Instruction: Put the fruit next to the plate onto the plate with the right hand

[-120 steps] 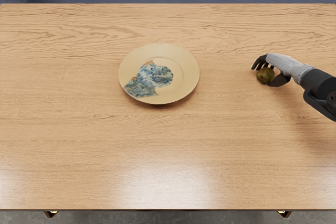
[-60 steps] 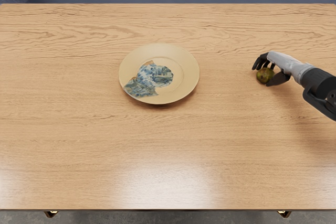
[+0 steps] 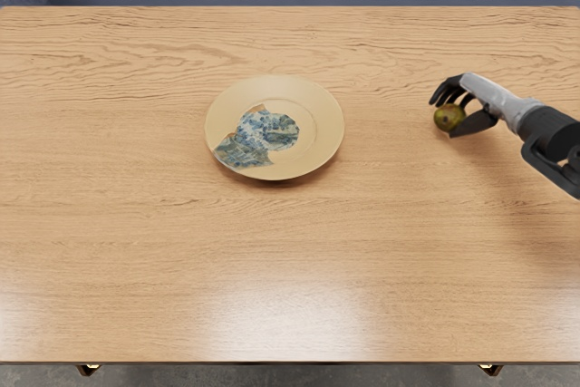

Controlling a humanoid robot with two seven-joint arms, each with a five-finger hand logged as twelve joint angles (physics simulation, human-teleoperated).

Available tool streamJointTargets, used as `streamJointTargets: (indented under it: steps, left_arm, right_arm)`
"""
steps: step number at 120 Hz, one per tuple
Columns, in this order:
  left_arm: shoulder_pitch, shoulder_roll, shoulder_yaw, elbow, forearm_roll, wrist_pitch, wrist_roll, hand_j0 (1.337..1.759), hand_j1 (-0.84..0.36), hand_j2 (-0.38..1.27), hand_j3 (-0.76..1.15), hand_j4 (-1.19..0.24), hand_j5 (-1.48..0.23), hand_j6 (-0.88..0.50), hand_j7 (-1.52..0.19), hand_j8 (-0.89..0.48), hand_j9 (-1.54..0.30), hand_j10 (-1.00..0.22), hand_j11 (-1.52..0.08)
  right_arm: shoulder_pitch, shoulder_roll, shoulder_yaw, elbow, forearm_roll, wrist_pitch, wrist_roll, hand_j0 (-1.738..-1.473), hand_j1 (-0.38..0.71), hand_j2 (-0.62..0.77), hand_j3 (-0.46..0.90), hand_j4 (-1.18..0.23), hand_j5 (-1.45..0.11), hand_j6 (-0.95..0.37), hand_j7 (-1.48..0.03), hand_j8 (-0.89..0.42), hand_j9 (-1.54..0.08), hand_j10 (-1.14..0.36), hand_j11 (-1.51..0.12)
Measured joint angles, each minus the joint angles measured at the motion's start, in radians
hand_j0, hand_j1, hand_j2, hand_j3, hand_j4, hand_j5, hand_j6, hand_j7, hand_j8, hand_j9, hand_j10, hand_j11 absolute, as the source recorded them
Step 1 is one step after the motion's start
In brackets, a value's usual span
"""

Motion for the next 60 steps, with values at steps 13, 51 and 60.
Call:
streamJointTargets:
  steps: [13, 51, 60]
  left_arm:
    - [0.0, 0.0, 0.0, 0.0, 0.0, 0.0, 0.0, 1.658, 0.34, 0.0, 0.0, 0.0, -0.01, 0.0, -0.01, 0.0, -0.01, 0.0, -0.01]
    - [0.0, 0.0, 0.0, 0.0, 0.0, 0.0, 0.0, 1.658, 0.34, 0.0, 0.0, 0.0, -0.01, 0.0, -0.01, 0.0, -0.01, 0.0, -0.01]
    - [0.0, 0.0, 0.0, 0.0, 0.0, 0.0, 0.0, 1.658, 0.34, 0.0, 0.0, 0.0, -0.01, 0.0, -0.01, 0.0, -0.01, 0.0, -0.01]
  right_arm:
    - [0.0, -0.008, 0.02, 0.026, 0.001, 0.002, -0.003, -1.658, 0.24, 0.16, 0.0, -0.56, -0.76, -0.5, -0.74, -0.41, -0.75, -0.53, -0.75]
    - [0.001, -0.052, 0.054, 0.134, 0.028, 0.002, -0.009, -1.658, 0.24, 0.17, 0.0, -0.56, -0.76, -0.5, -0.74, -0.42, -0.75, -0.54, -0.75]
    - [0.001, -0.053, 0.069, 0.147, 0.033, 0.003, -0.009, -1.658, 0.24, 0.17, 0.0, -0.57, -0.76, -0.5, -0.74, -0.42, -0.75, -0.55, -0.75]
